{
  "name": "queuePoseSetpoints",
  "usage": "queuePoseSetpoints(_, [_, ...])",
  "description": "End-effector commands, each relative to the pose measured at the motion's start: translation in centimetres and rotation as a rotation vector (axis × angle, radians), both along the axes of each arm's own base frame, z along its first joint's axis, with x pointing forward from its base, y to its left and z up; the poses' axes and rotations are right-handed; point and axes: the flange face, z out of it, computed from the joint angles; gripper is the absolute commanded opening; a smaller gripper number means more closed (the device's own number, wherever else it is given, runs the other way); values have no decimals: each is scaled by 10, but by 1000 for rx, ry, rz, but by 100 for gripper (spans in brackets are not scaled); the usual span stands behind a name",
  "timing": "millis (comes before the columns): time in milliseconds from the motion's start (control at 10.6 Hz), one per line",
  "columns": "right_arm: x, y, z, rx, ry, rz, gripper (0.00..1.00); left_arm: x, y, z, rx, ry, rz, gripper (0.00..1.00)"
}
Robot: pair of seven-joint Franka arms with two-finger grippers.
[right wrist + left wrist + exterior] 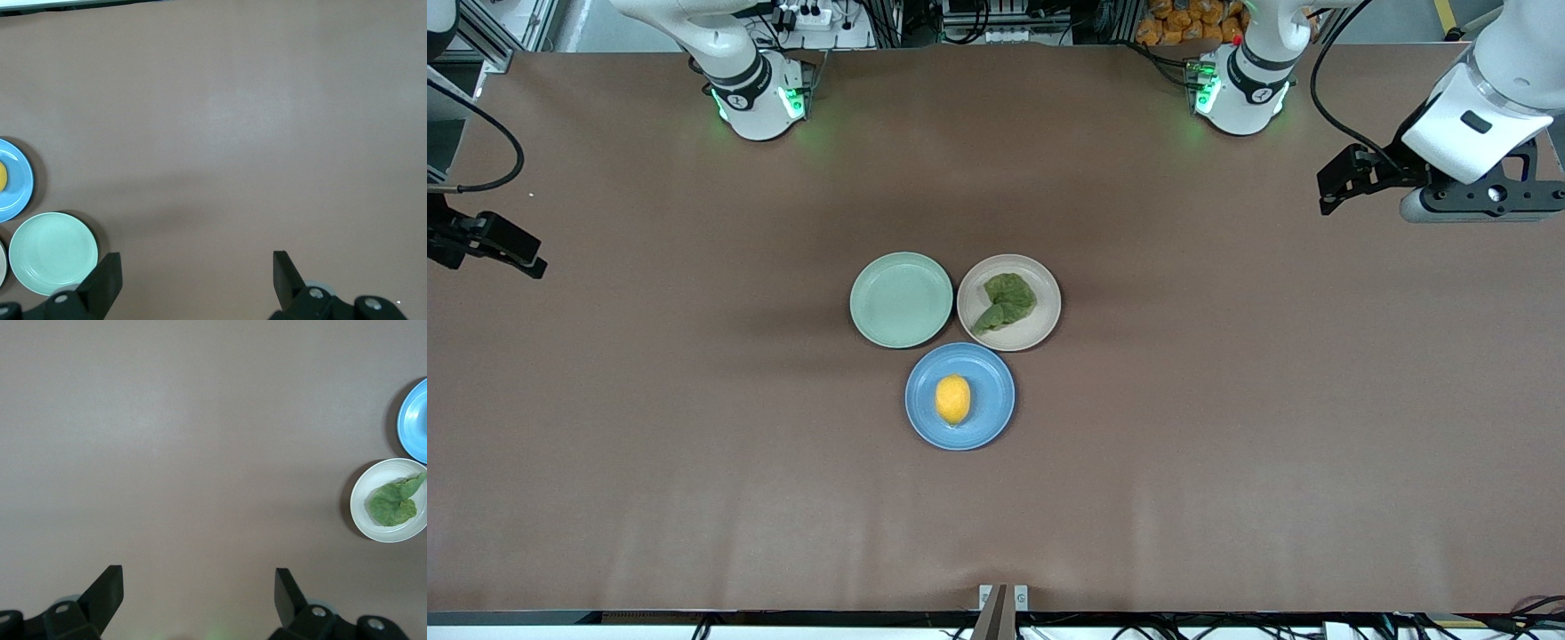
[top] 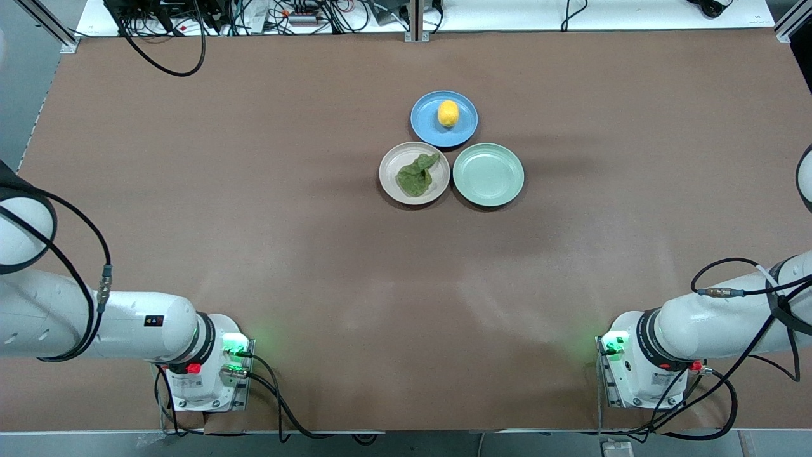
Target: Pick lemon and lettuce from blue and beige plates
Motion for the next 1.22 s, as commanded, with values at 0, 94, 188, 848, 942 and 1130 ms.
queuePoseSetpoints(0, [0, 0, 2, 16, 2, 5, 100, 0, 4, 8, -15, 3, -38, 100])
queuePoseSetpoints(94, [0, 0, 2, 16, 1, 5, 100, 0, 3, 7, -21, 6, -39, 100])
queuePoseSetpoints(188, [1, 0, 1, 16, 2, 5, 100, 0, 3, 10, -24, 0, -37, 100])
queuePoseSetpoints(848, [12, 33, -22, 23, 36, 0, 100, 35, -54, -63, -100, 113, -98, 100])
queuePoseSetpoints(942, [16, 51, -28, 27, 36, -27, 100, 44, -69, -78, -146, 107, -105, 100])
queuePoseSetpoints(1130, [31, 91, -51, 43, 23, -82, 100, 51, -131, -130, -160, 149, -120, 100])
